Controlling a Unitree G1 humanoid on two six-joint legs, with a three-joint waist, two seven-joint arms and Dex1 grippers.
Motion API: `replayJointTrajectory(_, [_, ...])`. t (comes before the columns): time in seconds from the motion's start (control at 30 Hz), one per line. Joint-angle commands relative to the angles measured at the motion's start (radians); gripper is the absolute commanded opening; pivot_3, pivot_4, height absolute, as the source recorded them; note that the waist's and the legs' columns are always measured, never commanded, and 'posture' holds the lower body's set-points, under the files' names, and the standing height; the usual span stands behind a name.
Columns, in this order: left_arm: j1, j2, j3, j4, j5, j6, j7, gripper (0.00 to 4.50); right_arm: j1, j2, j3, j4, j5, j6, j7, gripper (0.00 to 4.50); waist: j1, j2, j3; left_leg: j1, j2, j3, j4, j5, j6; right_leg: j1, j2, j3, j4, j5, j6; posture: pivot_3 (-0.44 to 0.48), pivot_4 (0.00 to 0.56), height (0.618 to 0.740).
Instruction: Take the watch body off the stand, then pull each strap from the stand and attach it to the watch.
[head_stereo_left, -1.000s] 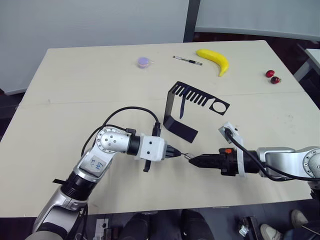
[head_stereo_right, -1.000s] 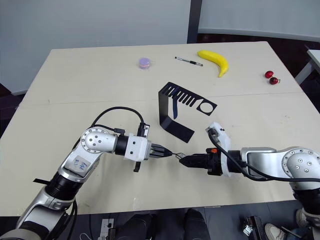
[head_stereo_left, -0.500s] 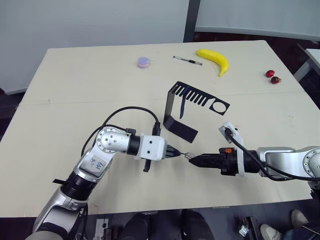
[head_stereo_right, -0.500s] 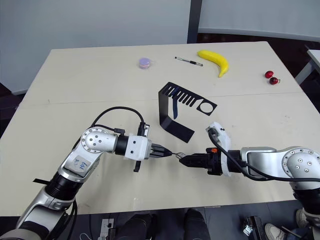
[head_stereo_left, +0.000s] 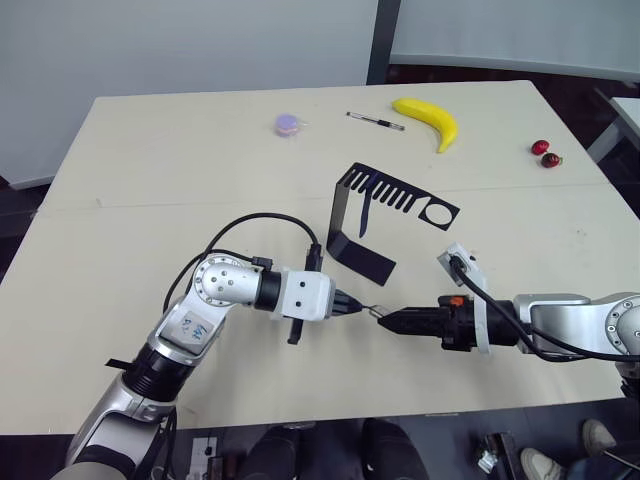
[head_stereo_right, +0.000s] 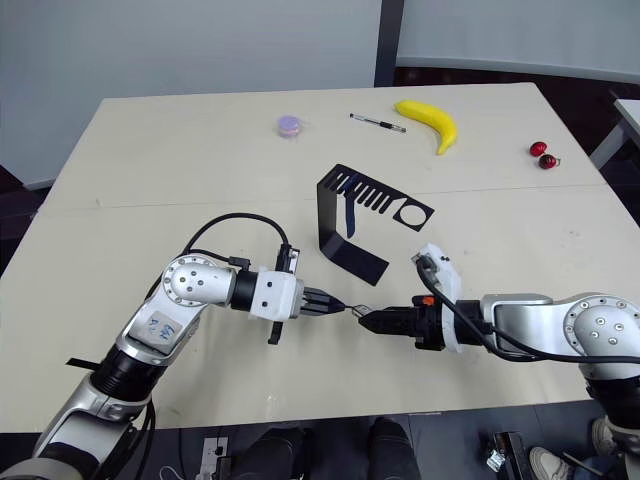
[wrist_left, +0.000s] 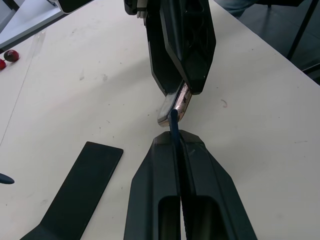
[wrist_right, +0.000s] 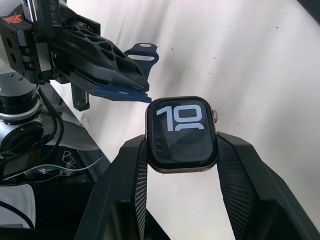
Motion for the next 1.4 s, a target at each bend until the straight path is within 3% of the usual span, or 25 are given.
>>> replayJointTrajectory(0.03, [-0.004, 0.007, 0.014, -0.026, -0.013, -0.018, -0.003, 0.0, -0.005, -0.002, -0.026, -0.014, 0.01, -0.014, 0.023, 1.49, 0.0, 0.0, 0.0, 0.0, 0.0, 0.0, 0.0, 0.0, 0.0, 0.0, 0.0, 0.0, 0.0, 0.0, 0.0, 0.0, 0.15, 0.74])
replayJointTrajectory(1.0, [-0.015, -0.017, 0.006, 0.001, -0.006, -0.026, 0.014, 0.0, -0.035, -0.012, -0.022, -0.016, 0.071, -0.02, 0.012, 1.49, 0.0, 0.0, 0.0, 0.0, 0.0, 0.0, 0.0, 0.0, 0.0, 0.0, 0.0, 0.0, 0.0, 0.0, 0.0, 0.0, 0.15, 0.74])
replayJointTrajectory(1.4, [-0.038, -0.054, -0.018, 0.032, 0.016, -0.044, 0.017, 0.0, -0.058, 0.006, -0.003, -0.028, 0.021, -0.01, 0.023, 1.49, 0.0, 0.0, 0.0, 0.0, 0.0, 0.0, 0.0, 0.0, 0.0, 0.0, 0.0, 0.0, 0.0, 0.0, 0.0, 0.0, 0.15, 0.74])
